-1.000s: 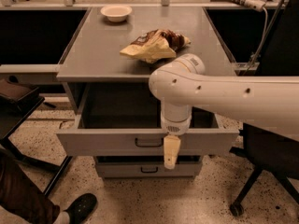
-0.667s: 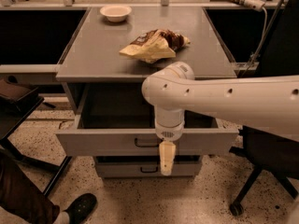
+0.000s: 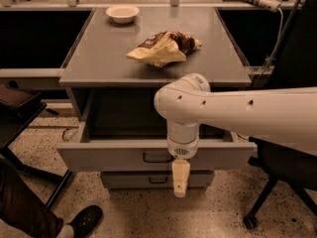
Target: Open top drawer
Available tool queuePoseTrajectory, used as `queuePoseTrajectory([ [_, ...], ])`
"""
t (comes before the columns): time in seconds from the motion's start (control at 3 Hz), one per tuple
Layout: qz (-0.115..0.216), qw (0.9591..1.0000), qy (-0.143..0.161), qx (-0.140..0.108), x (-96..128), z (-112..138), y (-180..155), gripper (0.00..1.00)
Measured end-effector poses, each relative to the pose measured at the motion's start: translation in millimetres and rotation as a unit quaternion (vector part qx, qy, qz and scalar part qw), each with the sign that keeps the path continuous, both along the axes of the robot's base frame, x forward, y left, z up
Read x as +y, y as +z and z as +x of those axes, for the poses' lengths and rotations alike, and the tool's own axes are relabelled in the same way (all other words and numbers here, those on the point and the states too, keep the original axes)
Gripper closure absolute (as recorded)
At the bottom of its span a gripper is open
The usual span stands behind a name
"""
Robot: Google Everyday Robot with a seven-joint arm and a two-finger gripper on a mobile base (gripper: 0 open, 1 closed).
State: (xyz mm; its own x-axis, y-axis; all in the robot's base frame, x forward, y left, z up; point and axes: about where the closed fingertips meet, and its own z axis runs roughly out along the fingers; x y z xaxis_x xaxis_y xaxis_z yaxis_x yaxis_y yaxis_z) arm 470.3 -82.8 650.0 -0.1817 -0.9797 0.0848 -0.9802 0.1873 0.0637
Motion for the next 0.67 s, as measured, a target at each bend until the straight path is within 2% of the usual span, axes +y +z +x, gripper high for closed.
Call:
queuePoseTrajectory([
  [0.33, 0.001, 0.9999, -0.004, 0.011, -5, -15, 0, 0.0],
  [0.67, 0.018, 0.9996, 0.0, 0.019, -7, -46, 9, 0.0],
])
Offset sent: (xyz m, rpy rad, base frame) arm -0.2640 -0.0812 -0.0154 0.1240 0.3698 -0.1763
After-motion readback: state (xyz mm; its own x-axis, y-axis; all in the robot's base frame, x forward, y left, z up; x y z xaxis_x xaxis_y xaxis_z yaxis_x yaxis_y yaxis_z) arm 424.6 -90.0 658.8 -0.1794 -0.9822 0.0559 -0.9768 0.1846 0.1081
